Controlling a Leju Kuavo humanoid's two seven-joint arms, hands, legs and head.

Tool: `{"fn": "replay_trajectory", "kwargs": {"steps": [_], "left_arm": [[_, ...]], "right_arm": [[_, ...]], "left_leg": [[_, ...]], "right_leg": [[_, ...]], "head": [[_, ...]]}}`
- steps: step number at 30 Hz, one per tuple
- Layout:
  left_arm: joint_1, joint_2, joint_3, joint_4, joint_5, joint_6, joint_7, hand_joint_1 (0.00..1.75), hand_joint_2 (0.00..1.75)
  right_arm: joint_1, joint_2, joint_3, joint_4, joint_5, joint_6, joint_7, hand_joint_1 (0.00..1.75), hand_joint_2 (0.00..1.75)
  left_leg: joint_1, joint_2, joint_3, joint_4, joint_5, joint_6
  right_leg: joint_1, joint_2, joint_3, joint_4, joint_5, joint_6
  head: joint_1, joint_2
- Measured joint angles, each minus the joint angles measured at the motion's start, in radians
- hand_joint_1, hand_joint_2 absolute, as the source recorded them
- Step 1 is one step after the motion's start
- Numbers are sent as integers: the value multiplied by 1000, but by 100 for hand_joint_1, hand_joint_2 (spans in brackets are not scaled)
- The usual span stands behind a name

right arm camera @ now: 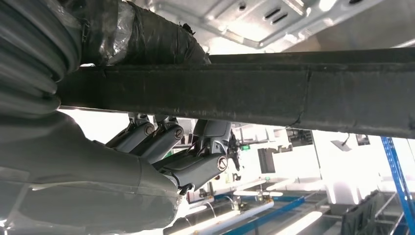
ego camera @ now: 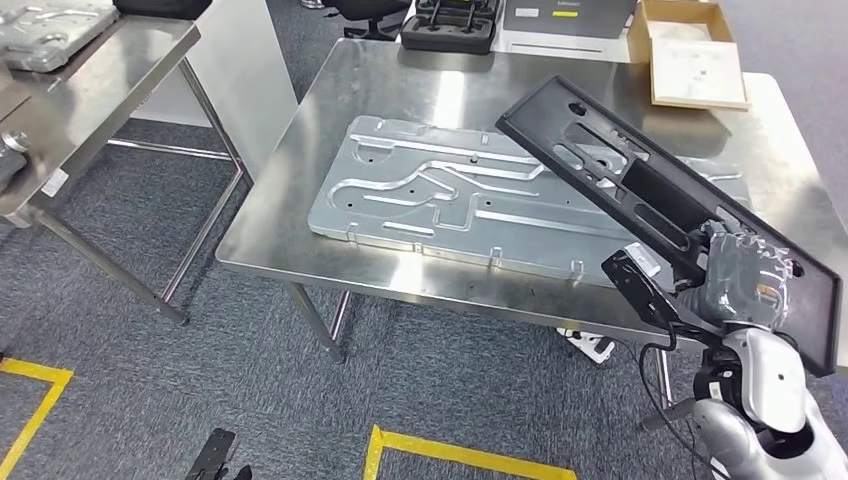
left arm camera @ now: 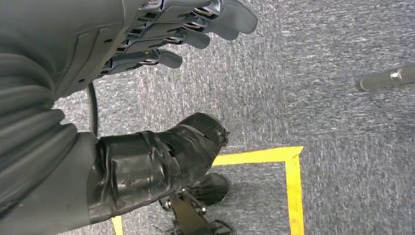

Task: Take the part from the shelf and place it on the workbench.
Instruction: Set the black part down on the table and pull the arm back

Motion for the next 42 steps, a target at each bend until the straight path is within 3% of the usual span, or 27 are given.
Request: {"fn": "replay_trajectory", "kwargs": {"steps": [2,4,7,8,9,10,11,13,17,19,22,23,24,25,27,29,31,34,36,38,39,40,42], "left_arm": [[1,0,0,0,-1,1,0,0,175],[3,-1,0,0,-1,2,0,0,175],[2,-1,0,0,-1,2,1,0,175],[2,-2,0,0,-1,2,2,0,175],[3,-2,0,0,-2,2,3,0,175],[4,-3,0,0,-2,2,3,0,175],[5,-3,0,0,-2,2,5,0,175],[4,-3,0,0,-2,2,7,0,175],[4,-2,0,0,-4,2,12,0,175],[2,-2,0,0,-8,2,13,0,175],[1,-3,0,0,-12,1,16,0,175],[2,-4,0,0,-13,0,18,0,175],[3,-4,0,0,-14,-1,19,0,175],[3,-5,0,0,-15,-1,20,0,175],[2,-5,0,0,-18,-1,22,0,175],[-1,-4,0,0,-20,-1,23,0,175],[-3,-4,0,0,-22,-3,24,0,175],[-2,-3,0,0,-25,-5,26,0,175],[-3,-4,0,0,-27,-7,27,0,175],[-4,-4,0,0,-31,-8,29,0,175],[-4,-4,0,0,-32,-9,31,0,175],[-3,-5,0,0,-33,-9,32,0,175],[-1,-6,0,0,-33,-9,34,0,175]], "right_arm": [[4,-1,0,0,0,1,0,175,175],[6,-2,0,0,1,1,0,175,175],[12,-2,0,0,1,0,0,175,175],[16,-2,0,1,1,1,0,175,175],[20,-2,0,1,1,1,0,175,175],[22,-2,0,1,1,1,0,175,175],[22,-2,0,1,1,1,0,175,175],[22,-2,0,3,1,1,0,175,175],[29,-4,1,8,-3,2,1,175,175],[28,-6,1,9,-3,6,1,175,175],[27,-8,1,16,-4,18,0,175,175],[27,-8,1,21,-5,21,0,175,175],[27,-8,1,27,-6,23,0,175,175],[27,-8,1,33,-7,24,0,175,175],[24,-8,1,45,-8,27,0,175,175],[19,-8,1,56,-8,34,0,175,175],[16,-8,5,69,-8,45,0,175,175],[14,-12,15,87,-8,60,0,175,175],[10,-15,18,100,-12,72,0,175,175],[9,-16,19,116,-17,83,0,175,175],[10,-17,20,125,-18,88,0,175,175],[11,-17,22,133,-19,92,0,175,175],[10,-20,25,145,-18,97,0,175,175]], "left_leg": [[1,1,12,-22,4,5],[5,3,31,-45,9,14],[6,4,44,-49,2,23],[6,4,45,-46,-2,24],[7,3,47,-42,-7,23],[9,3,49,-36,-14,20],[11,2,51,-27,-22,16],[11,1,47,-7,-39,5],[7,1,42,8,-51,-8],[9,2,25,50,-75,-18],[15,2,-69,222,-139,-30],[16,2,-100,266,-144,-30],[17,2,-115,277,-130,-27],[16,2,-112,249,-99,-23],[12,2,-62,121,-21,-12],[5,1,-18,22,10,-3],[-1,0,-7,-5,5,1],[5,1,18,-39,12,12],[6,2,34,-51,11,20],[5,2,41,-49,4,25],[5,2,44,-47,0,25],[6,1,46,-43,-5,24],[8,-1,51,-30,-20,18]], "right_leg": [[-1,-1,3,-5,-2,10],[1,-4,-14,39,-27,16],[1,-6,-107,209,-91,20],[-1,-6,-131,242,-91,23],[-4,-7,-138,240,-74,26],[-6,-8,-126,200,-40,30],[-9,-9,-101,138,-4,33],[-11,-10,-59,44,31,33],[-8,-6,-46,20,26,9],[-11,-6,-38,15,24,0],[-8,-7,-26,14,16,-10],[-6,-7,-23,14,13,-12],[-4,-7,-20,14,10,-13],[-3,-6,-16,13,7,-14],[-2,-4,-6,12,1,-12],[-2,-2,-2,8,-2,-6],[-3,-1,-1,-1,-1,4],[-3,-6,-7,17,-15,16],[-2,-8,-55,113,-57,19],[-3,-9,-124,227,-89,22],[-4,-9,-142,245,-81,24],[-5,-9,-142,228,-56,26],[-8,-11,-99,114,14,27]], "head": [[1,0],[1,0],[2,0],[2,0],[2,0],[2,0],[2,0],[3,0],[2,0],[-1,0],[-2,0],[-2,0],[-2,0],[-2,0],[-2,0],[-2,0],[-2,0],[-1,0],[0,0],[0,0],[0,0],[0,0],[0,0]]}}
